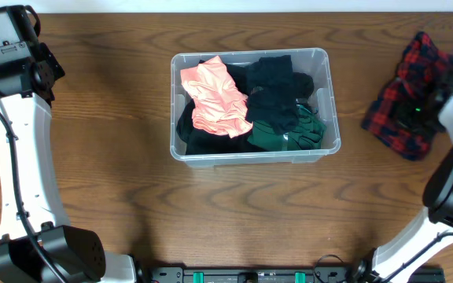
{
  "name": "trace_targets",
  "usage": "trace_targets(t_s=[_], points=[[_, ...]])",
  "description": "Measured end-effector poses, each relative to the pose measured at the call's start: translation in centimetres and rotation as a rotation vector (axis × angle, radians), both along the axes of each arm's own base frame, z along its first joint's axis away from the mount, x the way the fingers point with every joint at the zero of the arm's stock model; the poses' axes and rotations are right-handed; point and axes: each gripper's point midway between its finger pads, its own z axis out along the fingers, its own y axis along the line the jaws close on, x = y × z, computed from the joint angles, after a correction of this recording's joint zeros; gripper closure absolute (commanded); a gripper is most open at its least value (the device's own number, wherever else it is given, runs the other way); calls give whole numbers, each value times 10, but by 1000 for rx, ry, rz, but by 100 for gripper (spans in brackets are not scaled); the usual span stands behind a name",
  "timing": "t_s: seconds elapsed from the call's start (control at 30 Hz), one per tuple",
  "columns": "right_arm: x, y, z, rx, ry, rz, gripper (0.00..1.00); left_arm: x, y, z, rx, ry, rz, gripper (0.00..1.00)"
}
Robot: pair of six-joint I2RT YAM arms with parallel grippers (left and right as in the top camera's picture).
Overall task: Pack container
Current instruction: 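Lower the right gripper onto the red plaid shirt, then close the right gripper on the red plaid shirt and lift it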
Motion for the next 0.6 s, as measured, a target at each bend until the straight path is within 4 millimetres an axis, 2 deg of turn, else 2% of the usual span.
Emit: trace_targets(t_s=[0.1, 0.23, 0.37, 0.47, 0.6], points=[[4, 13, 0, 13, -2, 27, 99, 0, 0, 0, 0, 0, 0, 2], [5, 17, 2, 39, -15, 32, 99, 0, 0, 0, 0, 0, 0, 2], [6, 24, 15, 66, -49, 44, 96, 0, 0, 0, 0, 0, 0, 2], [8, 22, 47, 34, -114, 43, 89, 0, 0, 0, 0, 0, 0, 2], [9, 9, 110, -83, -240, 21, 86, 0, 0, 0, 0, 0, 0, 2]])
